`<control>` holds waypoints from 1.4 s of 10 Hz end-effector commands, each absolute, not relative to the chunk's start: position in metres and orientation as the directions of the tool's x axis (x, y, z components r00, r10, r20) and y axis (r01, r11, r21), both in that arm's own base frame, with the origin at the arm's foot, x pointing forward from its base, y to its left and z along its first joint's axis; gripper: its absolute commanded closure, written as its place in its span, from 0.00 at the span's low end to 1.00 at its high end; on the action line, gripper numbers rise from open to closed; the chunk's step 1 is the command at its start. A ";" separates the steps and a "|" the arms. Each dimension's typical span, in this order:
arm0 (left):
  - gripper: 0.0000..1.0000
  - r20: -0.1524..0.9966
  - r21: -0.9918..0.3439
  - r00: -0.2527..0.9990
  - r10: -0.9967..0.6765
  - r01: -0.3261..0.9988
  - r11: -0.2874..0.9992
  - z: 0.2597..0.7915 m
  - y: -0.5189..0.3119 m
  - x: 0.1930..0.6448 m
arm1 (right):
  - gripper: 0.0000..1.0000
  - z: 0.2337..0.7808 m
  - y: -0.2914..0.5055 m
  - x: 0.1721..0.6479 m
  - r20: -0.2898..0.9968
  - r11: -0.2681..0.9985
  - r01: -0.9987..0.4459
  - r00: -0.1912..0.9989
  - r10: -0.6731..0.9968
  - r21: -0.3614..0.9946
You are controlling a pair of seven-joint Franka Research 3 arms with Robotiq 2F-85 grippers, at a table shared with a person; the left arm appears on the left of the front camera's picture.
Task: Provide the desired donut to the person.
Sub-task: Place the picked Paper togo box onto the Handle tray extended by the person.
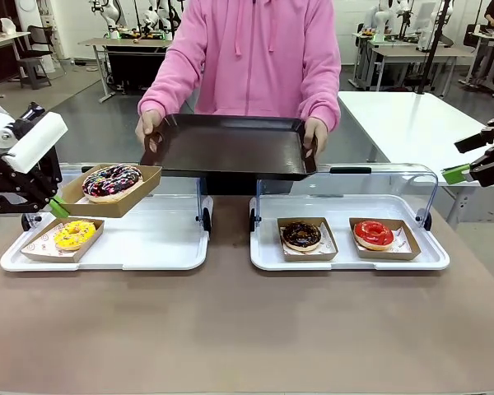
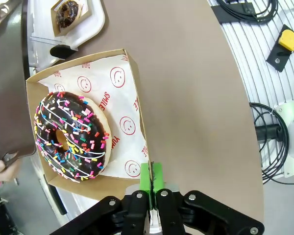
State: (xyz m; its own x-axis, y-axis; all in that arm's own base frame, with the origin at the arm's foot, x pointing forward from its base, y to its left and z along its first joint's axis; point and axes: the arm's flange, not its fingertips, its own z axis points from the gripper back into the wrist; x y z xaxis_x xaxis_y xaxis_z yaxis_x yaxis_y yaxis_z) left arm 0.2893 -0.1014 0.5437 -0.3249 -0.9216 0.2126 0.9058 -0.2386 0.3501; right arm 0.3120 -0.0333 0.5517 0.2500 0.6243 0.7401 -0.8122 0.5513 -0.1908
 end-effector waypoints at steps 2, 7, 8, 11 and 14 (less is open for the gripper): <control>1.00 0.200 0.356 -0.312 -0.929 0.906 -0.228 0.544 -0.104 0.290 | 0.00 0.550 -0.033 0.314 0.742 0.541 -0.819 0.241 0.626 -0.190; 0.98 0.246 0.332 -0.200 -0.948 0.937 -0.112 0.583 -0.141 0.337 | 0.00 0.550 -0.033 0.314 0.742 0.541 -0.819 0.241 0.626 -0.190; 0.98 0.244 0.297 -0.159 -0.957 0.951 -0.083 0.596 -0.154 0.366 | 0.00 0.550 -0.033 0.314 0.742 0.541 -0.819 0.241 0.626 -0.190; 0.98 0.212 0.276 -0.054 -0.976 0.961 0.007 0.601 -0.203 0.455 | 0.00 0.550 -0.033 0.314 0.742 0.541 -0.819 0.241 0.626 -0.190; 0.98 0.166 0.306 -0.026 -0.986 0.952 0.026 0.582 -0.236 0.518 | 0.00 0.550 -0.033 0.314 0.742 0.541 -0.819 0.241 0.626 -0.190</control>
